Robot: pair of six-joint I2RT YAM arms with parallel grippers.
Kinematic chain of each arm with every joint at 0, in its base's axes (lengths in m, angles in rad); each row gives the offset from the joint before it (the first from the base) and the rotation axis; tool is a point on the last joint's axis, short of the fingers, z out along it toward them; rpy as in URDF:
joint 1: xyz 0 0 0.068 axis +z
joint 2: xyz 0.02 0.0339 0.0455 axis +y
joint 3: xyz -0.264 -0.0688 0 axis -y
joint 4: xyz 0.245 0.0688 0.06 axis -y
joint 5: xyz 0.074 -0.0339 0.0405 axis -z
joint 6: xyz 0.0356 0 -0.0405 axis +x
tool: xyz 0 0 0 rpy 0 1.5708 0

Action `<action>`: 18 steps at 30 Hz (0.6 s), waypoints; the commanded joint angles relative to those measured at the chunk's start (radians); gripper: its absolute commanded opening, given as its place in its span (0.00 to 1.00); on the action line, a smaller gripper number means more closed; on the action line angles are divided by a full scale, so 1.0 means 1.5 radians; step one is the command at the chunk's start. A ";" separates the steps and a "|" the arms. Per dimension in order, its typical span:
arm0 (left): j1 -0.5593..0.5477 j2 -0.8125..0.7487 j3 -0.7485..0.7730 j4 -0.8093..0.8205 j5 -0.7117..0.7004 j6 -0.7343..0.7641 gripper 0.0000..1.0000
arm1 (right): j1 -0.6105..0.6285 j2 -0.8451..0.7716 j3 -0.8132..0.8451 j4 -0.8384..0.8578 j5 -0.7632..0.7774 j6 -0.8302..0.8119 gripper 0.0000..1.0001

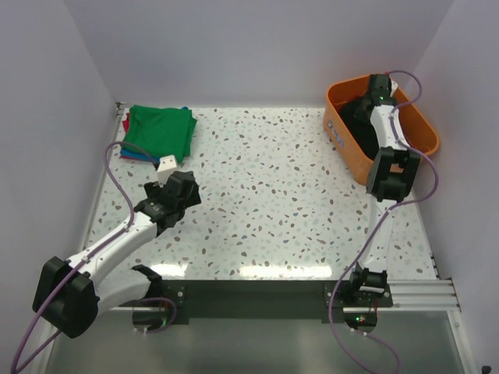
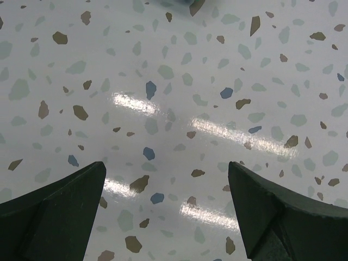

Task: Fold and stack the t-shirts
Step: Grab the tshirt from the pile

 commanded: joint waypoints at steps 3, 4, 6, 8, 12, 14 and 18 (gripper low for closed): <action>0.002 -0.012 0.017 0.012 -0.029 -0.003 1.00 | -0.003 -0.133 0.029 0.057 0.026 -0.037 0.00; 0.002 -0.014 0.016 0.013 -0.028 -0.003 1.00 | -0.002 -0.159 0.032 0.059 0.028 -0.044 0.00; 0.002 -0.015 0.016 0.013 -0.027 -0.003 1.00 | -0.003 -0.183 0.029 0.067 0.031 -0.048 0.00; 0.002 -0.015 0.016 0.012 -0.027 -0.003 1.00 | -0.003 -0.214 0.028 0.070 0.032 -0.056 0.00; 0.002 -0.019 0.016 0.010 -0.025 -0.005 1.00 | -0.003 -0.245 0.032 0.071 0.029 -0.067 0.00; 0.002 -0.023 0.015 0.011 -0.022 -0.005 1.00 | -0.003 -0.263 0.034 0.069 0.012 -0.067 0.00; 0.002 -0.032 0.016 0.007 -0.015 -0.007 1.00 | -0.003 -0.301 0.080 0.050 -0.035 -0.059 0.00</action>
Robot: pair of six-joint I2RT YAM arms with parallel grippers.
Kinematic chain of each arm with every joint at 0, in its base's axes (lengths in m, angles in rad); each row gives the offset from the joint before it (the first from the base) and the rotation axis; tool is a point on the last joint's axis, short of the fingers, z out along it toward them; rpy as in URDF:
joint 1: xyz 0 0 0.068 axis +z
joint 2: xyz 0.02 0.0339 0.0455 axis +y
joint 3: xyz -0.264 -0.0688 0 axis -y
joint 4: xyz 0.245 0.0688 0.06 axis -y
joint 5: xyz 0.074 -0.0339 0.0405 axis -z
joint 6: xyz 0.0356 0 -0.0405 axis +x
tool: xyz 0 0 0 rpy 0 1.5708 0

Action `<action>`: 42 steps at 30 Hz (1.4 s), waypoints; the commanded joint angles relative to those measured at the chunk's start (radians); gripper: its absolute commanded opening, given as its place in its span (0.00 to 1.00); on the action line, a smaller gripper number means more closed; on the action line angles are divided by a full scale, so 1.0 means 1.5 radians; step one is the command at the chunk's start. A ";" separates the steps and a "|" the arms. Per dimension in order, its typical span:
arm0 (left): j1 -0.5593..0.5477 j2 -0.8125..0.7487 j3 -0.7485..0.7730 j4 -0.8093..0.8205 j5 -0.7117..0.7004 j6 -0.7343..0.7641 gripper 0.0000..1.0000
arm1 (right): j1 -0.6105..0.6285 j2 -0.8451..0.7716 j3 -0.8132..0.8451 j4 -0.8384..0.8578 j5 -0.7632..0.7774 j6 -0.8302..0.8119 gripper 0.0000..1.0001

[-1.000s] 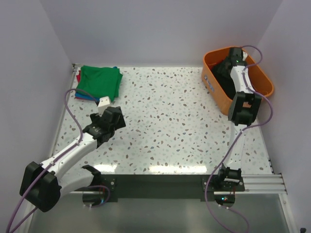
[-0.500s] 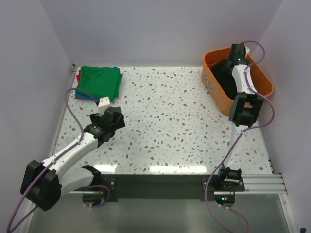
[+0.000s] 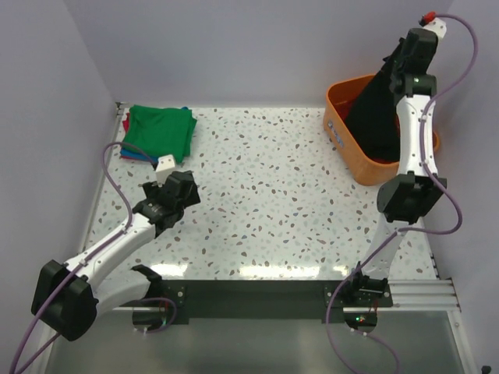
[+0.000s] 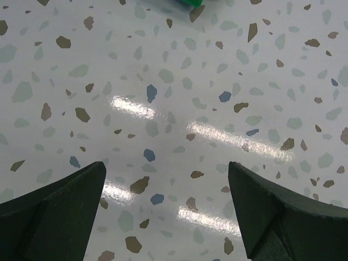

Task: Fold and stack the t-shirts
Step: Grab the tshirt from the pile, then move the tshirt to the center of the board

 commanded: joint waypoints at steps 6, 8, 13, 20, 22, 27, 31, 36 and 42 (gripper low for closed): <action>0.002 -0.041 0.015 0.020 0.017 -0.007 1.00 | 0.024 -0.114 0.149 0.012 -0.141 0.027 0.00; 0.001 -0.043 0.015 0.026 0.025 -0.010 1.00 | 0.046 -0.132 0.191 0.019 -0.217 0.050 0.00; 0.001 -0.051 0.021 0.029 0.060 -0.018 1.00 | 0.179 -0.239 0.135 0.091 -0.307 0.042 0.00; 0.002 -0.094 0.024 0.009 0.071 -0.046 1.00 | 0.372 -0.242 0.148 0.153 -0.413 0.084 0.00; 0.002 -0.109 0.021 0.003 0.073 -0.053 1.00 | 0.398 -0.225 0.155 0.156 -0.435 0.084 0.00; 0.002 -0.125 0.018 -0.022 0.052 -0.070 1.00 | 0.464 -0.201 0.107 0.151 -0.461 0.073 0.00; 0.002 -0.124 0.023 -0.037 0.042 -0.076 1.00 | 0.519 -0.133 0.129 0.146 -0.439 0.054 0.00; 0.002 -0.125 0.026 -0.063 0.029 -0.091 1.00 | 0.581 -0.046 0.202 0.140 -0.458 0.076 0.00; 0.002 -0.139 0.020 -0.079 0.016 -0.100 1.00 | 0.610 -0.037 0.167 0.153 -0.403 0.066 0.00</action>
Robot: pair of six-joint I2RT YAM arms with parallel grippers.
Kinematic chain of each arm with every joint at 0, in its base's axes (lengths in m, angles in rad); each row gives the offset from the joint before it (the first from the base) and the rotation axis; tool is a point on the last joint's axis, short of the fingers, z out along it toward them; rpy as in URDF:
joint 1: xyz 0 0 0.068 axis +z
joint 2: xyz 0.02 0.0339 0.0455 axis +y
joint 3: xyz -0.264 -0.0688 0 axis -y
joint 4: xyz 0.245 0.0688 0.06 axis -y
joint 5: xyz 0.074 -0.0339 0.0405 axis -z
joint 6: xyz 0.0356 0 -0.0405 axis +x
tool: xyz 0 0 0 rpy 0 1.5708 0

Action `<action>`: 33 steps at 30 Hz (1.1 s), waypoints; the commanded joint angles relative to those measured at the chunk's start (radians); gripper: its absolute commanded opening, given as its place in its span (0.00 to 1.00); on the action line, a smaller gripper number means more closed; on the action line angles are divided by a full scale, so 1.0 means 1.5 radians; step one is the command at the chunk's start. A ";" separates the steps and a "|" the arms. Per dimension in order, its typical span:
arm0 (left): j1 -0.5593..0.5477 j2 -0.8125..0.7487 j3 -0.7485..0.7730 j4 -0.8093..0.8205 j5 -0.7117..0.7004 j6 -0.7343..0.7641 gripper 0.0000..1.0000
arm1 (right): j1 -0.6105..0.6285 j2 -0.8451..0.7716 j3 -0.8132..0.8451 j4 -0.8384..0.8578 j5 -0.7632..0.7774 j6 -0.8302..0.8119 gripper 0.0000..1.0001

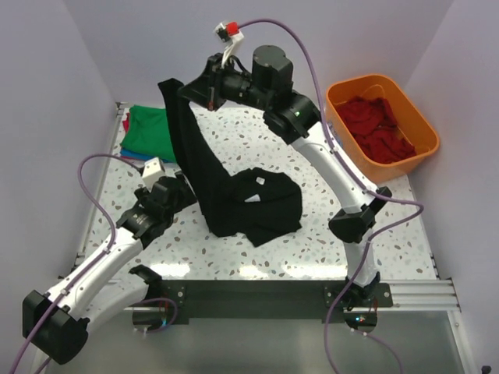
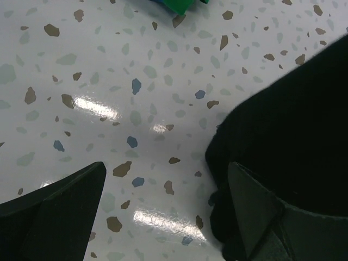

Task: Fold and stack the t-shirts
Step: Move the tshirt to the center of the board, then flatten the tshirt out

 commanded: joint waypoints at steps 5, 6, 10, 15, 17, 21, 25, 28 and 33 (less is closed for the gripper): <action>0.002 -0.025 0.015 -0.027 -0.027 -0.035 1.00 | 0.004 -0.155 -0.183 0.004 0.208 -0.084 0.00; 0.002 -0.028 0.012 -0.027 -0.026 -0.036 1.00 | 0.003 -0.223 -0.231 0.002 0.293 -0.097 0.00; 0.002 -0.032 0.007 -0.031 -0.020 -0.038 1.00 | -0.055 -0.402 -0.504 -0.006 0.432 -0.090 0.00; 0.002 -0.029 -0.003 -0.025 0.005 -0.045 1.00 | -0.165 -0.555 -0.815 -0.036 0.529 -0.024 0.00; 0.002 -0.022 -0.009 -0.014 0.024 -0.042 1.00 | -0.190 -0.589 -0.903 -0.056 0.569 -0.003 0.00; 0.002 0.004 -0.040 0.021 0.105 -0.031 1.00 | -0.214 -0.594 -0.982 -0.083 0.604 0.019 0.00; 0.002 0.020 -0.083 0.075 0.178 -0.018 1.00 | -0.225 -0.559 -1.020 -0.130 0.689 0.048 0.00; 0.002 0.038 -0.098 0.120 0.217 -0.011 1.00 | -0.229 -0.536 -1.050 -0.123 0.689 0.053 0.00; 0.001 0.064 -0.105 0.226 0.289 0.038 0.97 | -0.234 -0.502 -1.075 -0.091 0.649 0.053 0.00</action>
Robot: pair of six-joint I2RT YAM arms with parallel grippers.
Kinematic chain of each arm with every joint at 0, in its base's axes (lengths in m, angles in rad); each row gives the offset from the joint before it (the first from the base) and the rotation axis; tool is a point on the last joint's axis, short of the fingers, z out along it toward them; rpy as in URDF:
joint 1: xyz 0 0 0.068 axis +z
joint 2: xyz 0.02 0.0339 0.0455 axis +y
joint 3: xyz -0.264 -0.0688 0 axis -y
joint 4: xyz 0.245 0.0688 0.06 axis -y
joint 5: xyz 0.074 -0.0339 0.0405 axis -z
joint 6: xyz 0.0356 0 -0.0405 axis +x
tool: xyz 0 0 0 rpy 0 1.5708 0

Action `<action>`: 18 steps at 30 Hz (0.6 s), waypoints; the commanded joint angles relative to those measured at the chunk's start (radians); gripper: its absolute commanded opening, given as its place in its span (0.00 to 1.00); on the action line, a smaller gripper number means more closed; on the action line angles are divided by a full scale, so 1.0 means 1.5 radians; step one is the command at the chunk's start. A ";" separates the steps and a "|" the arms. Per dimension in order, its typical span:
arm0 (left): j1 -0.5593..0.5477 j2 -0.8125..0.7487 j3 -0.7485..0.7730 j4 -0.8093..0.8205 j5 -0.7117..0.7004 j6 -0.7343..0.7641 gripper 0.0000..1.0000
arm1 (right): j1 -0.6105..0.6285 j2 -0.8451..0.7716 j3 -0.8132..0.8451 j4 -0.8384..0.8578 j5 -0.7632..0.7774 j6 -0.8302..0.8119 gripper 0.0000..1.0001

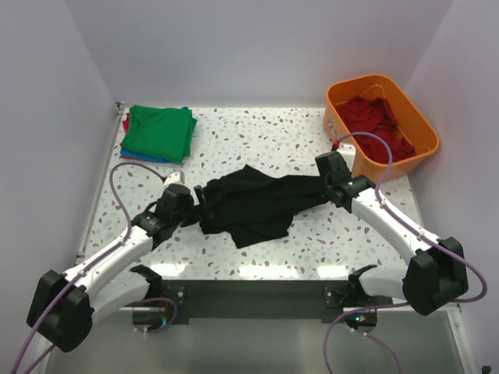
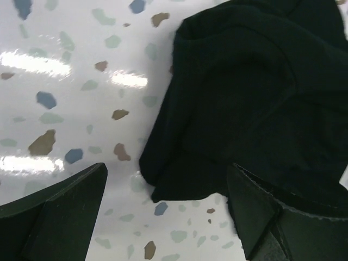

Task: Fold and stack the t-shirts
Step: Flatten the tshirt out

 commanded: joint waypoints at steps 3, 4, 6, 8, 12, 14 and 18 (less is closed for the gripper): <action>0.002 0.036 -0.009 0.200 0.073 0.090 0.93 | -0.002 0.017 -0.012 0.040 -0.007 0.018 0.00; 0.002 0.050 -0.002 0.202 0.068 0.095 0.90 | -0.003 0.020 -0.012 0.044 -0.010 0.018 0.00; 0.002 0.095 0.023 0.189 0.045 0.098 0.85 | -0.003 0.021 -0.011 0.045 -0.013 0.017 0.00; 0.002 0.132 0.035 0.191 0.033 0.105 0.77 | -0.003 0.022 -0.012 0.049 -0.013 0.014 0.00; 0.002 0.168 0.065 0.175 0.028 0.107 0.42 | -0.010 0.027 -0.010 0.053 -0.013 0.013 0.00; 0.002 0.159 0.068 0.172 0.029 0.102 0.27 | -0.010 0.033 -0.010 0.056 -0.013 0.013 0.00; 0.002 0.119 0.077 0.162 0.017 0.109 0.09 | -0.013 0.040 0.002 0.053 -0.010 0.007 0.00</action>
